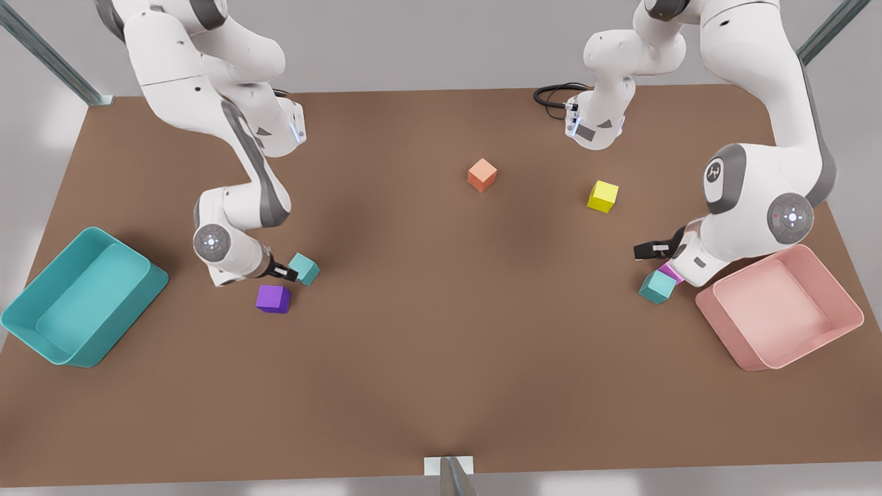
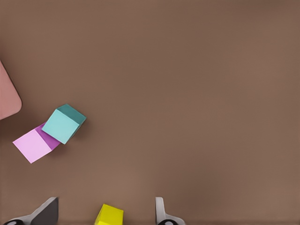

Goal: Stack the two blue cubes on top of each other

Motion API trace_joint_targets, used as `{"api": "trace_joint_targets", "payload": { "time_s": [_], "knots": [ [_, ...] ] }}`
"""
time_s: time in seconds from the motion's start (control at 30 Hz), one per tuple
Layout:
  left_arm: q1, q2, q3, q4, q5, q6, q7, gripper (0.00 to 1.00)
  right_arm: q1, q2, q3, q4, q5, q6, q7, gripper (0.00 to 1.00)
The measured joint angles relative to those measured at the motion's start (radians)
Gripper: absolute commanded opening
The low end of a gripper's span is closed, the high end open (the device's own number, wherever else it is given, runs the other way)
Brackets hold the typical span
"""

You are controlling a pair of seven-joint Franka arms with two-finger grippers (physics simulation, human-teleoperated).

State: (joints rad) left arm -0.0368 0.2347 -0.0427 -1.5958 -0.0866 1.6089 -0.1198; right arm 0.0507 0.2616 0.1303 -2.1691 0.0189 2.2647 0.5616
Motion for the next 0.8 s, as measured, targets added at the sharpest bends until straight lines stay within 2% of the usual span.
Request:
{"api": "trace_joint_targets", "payload": {
  "time_s": [0.3,0.8],
  "knots": [
    [0.0,0.001,0.0,0.0,0.0,-0.001,-0.002,1.0,0.034,0.041,0.002,-0.026,0.05,0.086,0.162,1.0],
    [0.0,0.001,0.0,0.0,0.0,-0.006,-0.003,1.0,0.038,0.08,0.049,-0.057,0.068,0.078,0.284,1.0]
  ]
}}
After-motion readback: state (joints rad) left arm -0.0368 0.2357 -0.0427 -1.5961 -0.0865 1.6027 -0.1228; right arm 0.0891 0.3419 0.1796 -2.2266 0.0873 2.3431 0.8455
